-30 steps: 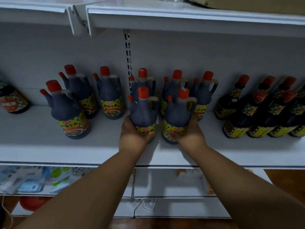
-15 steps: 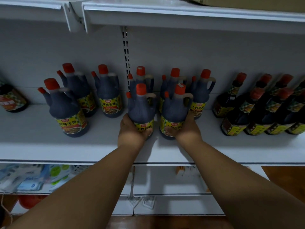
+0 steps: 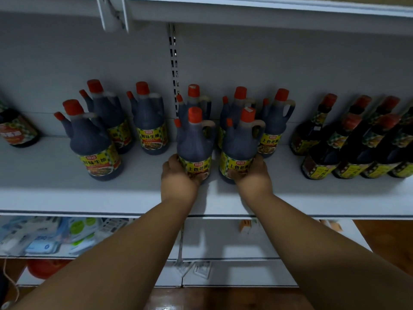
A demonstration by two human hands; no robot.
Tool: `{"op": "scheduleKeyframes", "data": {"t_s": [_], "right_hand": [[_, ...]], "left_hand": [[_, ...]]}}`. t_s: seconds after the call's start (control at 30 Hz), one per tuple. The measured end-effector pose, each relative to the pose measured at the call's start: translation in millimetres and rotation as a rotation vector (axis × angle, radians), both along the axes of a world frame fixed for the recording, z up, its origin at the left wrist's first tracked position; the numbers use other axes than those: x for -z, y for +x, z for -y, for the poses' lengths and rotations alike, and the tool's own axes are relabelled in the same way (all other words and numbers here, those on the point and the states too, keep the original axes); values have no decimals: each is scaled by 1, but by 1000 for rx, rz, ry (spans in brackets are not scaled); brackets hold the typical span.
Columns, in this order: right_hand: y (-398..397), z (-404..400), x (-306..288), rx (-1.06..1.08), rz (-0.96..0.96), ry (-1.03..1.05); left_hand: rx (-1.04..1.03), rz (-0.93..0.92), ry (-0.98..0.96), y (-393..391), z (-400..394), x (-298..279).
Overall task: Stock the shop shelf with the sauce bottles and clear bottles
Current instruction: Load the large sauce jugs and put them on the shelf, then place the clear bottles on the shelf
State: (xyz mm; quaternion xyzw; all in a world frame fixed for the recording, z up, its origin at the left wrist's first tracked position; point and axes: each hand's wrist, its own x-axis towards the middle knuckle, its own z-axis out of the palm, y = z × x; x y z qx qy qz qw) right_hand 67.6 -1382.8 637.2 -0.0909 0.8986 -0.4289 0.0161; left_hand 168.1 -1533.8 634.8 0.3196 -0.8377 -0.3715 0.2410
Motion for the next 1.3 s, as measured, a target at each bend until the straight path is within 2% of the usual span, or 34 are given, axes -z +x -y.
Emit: {"op": "scheduleKeyframes", "data": {"t_s": [0.13, 0.23, 0.37, 0.6, 0.9, 1.03, 1.3], "right_hand": [[17, -1, 0, 59, 50, 4], [37, -7, 1, 25, 28, -17], [55, -13, -2, -174, 19, 3], [102, -11, -5, -511, -55, -91], [236, 25, -34, -921, -233, -63], [325, 47, -30, -1051, -238, -34], [523, 77, 17, -1256, -141, 48]], "left_hand": [[-25, 28, 1, 9, -8, -4], [-81, 62, -50, 24, -22, -6], [-97, 155, -127, 48, -48, -3], [-206, 175, -200, 116, -86, -15], [-541, 225, -173, 294, -94, -22], [-667, 253, -144, 394, -92, -9], [-831, 449, -52, 624, -92, 27]]}}
